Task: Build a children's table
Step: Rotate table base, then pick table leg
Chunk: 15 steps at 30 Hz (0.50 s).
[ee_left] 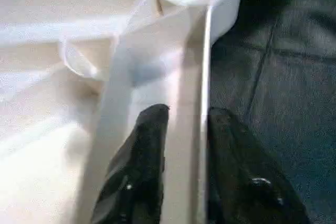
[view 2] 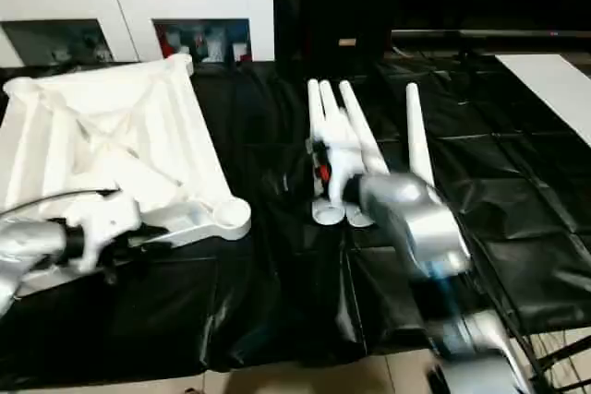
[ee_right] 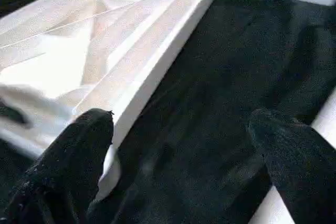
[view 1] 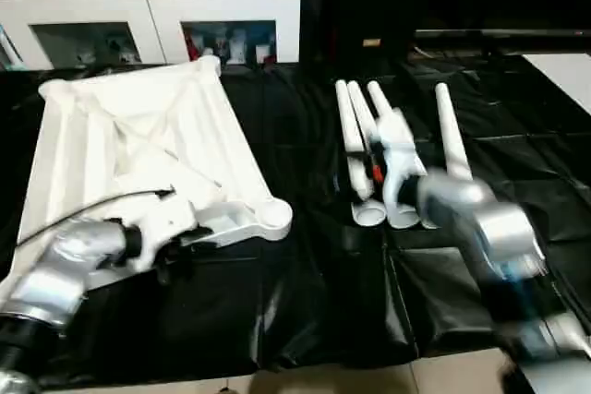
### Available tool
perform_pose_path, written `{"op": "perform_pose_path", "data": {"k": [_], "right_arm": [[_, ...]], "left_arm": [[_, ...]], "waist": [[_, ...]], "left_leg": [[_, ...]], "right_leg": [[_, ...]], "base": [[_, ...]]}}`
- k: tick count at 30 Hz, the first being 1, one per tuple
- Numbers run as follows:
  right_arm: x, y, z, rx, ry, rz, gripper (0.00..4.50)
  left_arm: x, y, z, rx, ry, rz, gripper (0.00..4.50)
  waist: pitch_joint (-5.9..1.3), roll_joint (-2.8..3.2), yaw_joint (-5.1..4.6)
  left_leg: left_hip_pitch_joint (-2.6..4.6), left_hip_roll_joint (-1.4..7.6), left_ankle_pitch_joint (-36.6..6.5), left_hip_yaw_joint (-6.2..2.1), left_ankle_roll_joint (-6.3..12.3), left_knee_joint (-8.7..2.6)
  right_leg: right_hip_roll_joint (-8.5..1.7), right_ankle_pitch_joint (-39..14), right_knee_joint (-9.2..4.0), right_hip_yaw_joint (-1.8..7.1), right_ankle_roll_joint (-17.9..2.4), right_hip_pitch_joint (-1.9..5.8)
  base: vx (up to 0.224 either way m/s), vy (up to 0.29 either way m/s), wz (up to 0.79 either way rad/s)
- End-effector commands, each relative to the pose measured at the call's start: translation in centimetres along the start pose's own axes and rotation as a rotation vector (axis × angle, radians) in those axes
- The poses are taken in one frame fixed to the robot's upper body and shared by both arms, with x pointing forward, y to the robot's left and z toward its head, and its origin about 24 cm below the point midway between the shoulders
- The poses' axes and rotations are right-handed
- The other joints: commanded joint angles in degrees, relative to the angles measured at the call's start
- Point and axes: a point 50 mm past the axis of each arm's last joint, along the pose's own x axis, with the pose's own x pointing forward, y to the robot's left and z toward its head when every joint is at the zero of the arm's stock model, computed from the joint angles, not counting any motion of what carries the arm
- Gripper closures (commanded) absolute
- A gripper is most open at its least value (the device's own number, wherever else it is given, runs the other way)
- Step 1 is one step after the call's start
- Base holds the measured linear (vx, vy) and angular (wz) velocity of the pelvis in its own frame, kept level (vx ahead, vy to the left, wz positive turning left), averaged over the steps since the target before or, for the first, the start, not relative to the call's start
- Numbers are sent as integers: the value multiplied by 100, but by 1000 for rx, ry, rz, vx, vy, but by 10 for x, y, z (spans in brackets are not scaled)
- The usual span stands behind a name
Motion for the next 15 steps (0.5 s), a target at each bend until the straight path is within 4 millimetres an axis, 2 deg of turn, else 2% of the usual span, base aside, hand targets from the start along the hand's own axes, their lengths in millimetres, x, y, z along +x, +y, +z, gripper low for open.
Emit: {"op": "perform_pose_path", "data": {"k": [1,3,4,5,6,7,10,15], "right_arm": [[3,-11,6,15,8,-85,0],[12,-17,14,11,23,-136,0],[16,-18,16,9,33,-151,0],[19,-21,16,28,63,-172,0],[23,-25,13,51,132,-213,0],[23,-25,13,51,132,-213,0],[27,-35,8,80,220,-316,0],[30,-43,5,122,257,-394,0]], "left_arm": [[-17,11,9,12,-22,58,271],[-26,17,15,22,-41,91,266],[-28,19,18,27,-48,99,266],[-29,19,23,34,-66,100,266],[-29,17,32,38,-102,85,266],[-29,17,32,38,-102,85,266],[-23,6,51,37,-186,24,266],[-18,-4,64,33,-240,-28,266]], "waist": [[-343,64,8],[-335,29,-10],[-331,40,-6],[-322,12,-7],[-334,33,-9],[-335,24,5],[-349,7,30],[-360,-26,20]], "left_leg": [[96,352,-641,-110,-216,-465],[97,342,-689,-101,-259,-465],[102,337,-666,-101,-275,-460],[98,339,-651,-95,-275,-465],[105,340,-609,-94,-293,-455],[104,345,-502,-88,-297,-454],[96,348,-266,-69,-275,-441],[60,323,-186,-57,-262,-415]], "right_leg": [[-568,-16,-397,326,-1414,211],[-557,-91,-401,325,-1416,212],[-560,-102,-395,328,-1416,208],[-553,-115,-405,328,-1392,208],[-569,-65,-390,335,-1427,215],[-555,55,-372,329,-1446,215],[-550,417,-340,317,-1473,229],[-541,657,-314,323,-1473,267]], "base": [[0,0,0],[0,0,0],[0,0,0],[0,0,0],[0,0,0],[0,0,0],[0,0,0],[0,0,0]]}}
